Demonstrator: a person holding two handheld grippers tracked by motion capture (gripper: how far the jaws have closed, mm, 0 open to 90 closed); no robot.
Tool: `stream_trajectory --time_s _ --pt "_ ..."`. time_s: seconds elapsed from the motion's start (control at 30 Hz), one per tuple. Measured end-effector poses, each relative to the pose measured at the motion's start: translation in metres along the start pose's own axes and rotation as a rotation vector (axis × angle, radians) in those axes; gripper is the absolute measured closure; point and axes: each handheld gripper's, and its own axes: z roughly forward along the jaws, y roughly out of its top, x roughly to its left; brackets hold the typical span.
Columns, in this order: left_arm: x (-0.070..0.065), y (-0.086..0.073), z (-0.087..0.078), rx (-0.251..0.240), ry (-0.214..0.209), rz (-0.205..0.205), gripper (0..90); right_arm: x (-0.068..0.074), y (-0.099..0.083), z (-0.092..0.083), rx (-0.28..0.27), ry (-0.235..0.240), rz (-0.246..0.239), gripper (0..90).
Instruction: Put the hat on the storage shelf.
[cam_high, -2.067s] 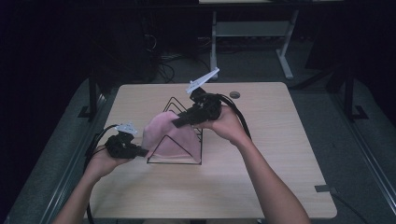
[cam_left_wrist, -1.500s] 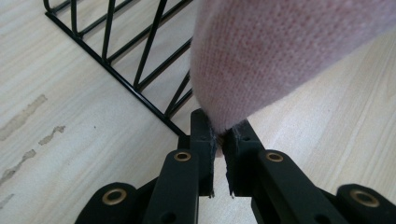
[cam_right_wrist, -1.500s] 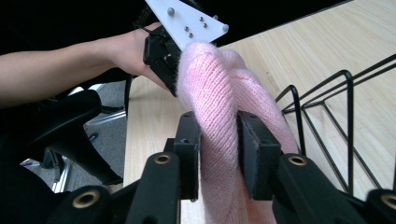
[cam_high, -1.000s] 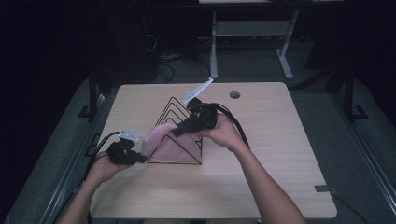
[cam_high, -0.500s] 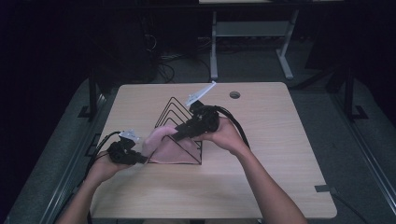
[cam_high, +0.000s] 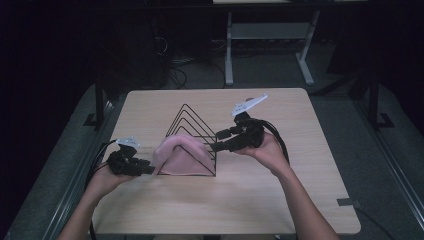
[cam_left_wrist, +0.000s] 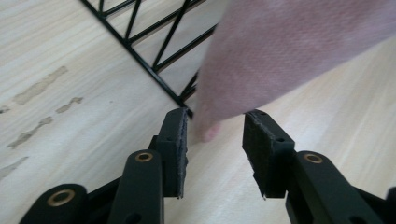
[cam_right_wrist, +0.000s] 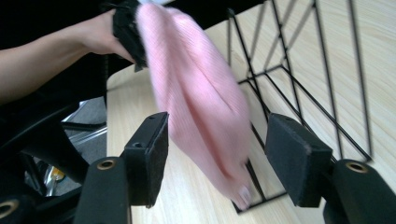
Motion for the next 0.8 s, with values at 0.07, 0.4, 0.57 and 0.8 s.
stream_trajectory --time_s 0.07,0.4,0.57,0.8 --pt "-0.002 -0.001 -0.001 -0.010 0.006 -0.006 56.7 -0.004 -0.006 -0.005 0.009 -0.008 0.026 37.2" --pt "-0.003 -0.007 -0.006 -0.018 0.020 -0.008 49.7 -0.014 -0.044 -0.031 0.013 -0.098 0.082 33.4" --pt "-0.004 -0.009 -0.007 -0.014 0.023 -0.004 47.5 -0.017 -0.060 -0.042 0.001 -0.129 0.109 31.4" --pt "-0.005 -0.016 -0.009 -0.017 0.045 -0.006 41.1 -0.020 -0.091 -0.056 0.028 -0.186 0.141 30.1"
